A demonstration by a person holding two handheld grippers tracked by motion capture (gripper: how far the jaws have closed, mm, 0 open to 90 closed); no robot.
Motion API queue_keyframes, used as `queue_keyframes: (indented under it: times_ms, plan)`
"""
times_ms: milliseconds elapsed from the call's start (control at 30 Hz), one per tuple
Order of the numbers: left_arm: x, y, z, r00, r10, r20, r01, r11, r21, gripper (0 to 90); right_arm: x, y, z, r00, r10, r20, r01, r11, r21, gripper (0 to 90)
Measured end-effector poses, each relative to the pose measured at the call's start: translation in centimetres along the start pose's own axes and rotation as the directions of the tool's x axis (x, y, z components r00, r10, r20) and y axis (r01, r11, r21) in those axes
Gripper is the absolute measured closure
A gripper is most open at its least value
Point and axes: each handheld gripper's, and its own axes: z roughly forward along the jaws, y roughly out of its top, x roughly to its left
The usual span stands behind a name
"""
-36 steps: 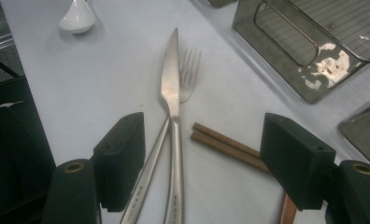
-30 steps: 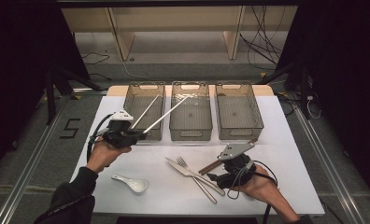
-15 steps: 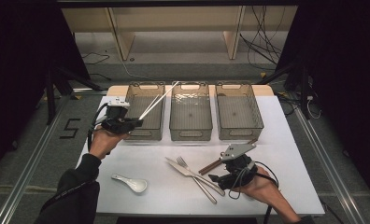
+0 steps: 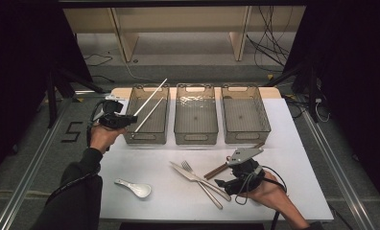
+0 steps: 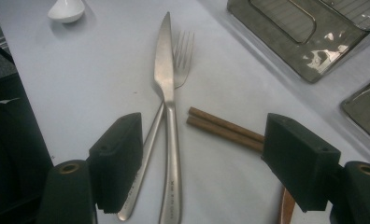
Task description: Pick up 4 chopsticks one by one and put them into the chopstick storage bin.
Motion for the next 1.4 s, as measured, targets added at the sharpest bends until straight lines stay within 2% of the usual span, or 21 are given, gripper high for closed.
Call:
queue_keyframes:
  times_ms: [133,400,467,767,867,1033,1233,1400]
  plan:
    - [0.4,0.0,0.6,0.9998,-0.017,-0.014,0.018,0.9998,0.011,82.5,0.0,0.0,0.0,1.0,-0.003,-0.002,0.003,1.0,0.005,29.8]
    - [1.1,-0.2,1.6,0.9991,-0.027,-0.033,0.029,0.9986,0.045,82.5,0.0,0.0,0.1,1.0,-0.002,-0.004,0.002,1.0,0.007,29.8]
    - [1.2,-0.2,1.9,0.9983,-0.046,-0.035,0.048,0.9978,0.046,82.4,0.0,0.0,0.1,1.0,-0.003,-0.006,0.003,1.0,0.007,29.8]
    - [1.4,-0.1,3.1,0.9955,-0.074,-0.059,0.078,0.9947,0.066,81.1,0.0,0.0,0.1,0.9999,-0.005,-0.015,0.005,1.0,0.003,29.8]
    - [1.2,0.1,3.1,0.995,-0.084,-0.054,0.088,0.9934,0.074,64.8,0.0,0.0,0.0,0.9998,-0.008,-0.017,0.008,1.0,0.003,29.8]
    - [0.5,0.4,2.0,0.9966,-0.08,-0.016,0.081,0.9952,0.054,49.4,-0.1,0.0,0.0,0.9999,-0.006,-0.013,0.006,1.0,0.001,29.8]
    - [-1.3,-0.1,-0.2,0.9981,-0.035,0.052,0.035,0.9994,0.009,34.3,-0.6,-0.1,-0.1,1.0,0.0,-0.004,0.0,1.0,0.002,29.8]
    - [-3.1,-1.2,-2.1,0.9936,0.003,0.113,0.001,0.9994,-0.034,27.1,-1.7,-0.1,0.1,0.9999,0.015,0.004,-0.015,1.0,0.013,29.7]
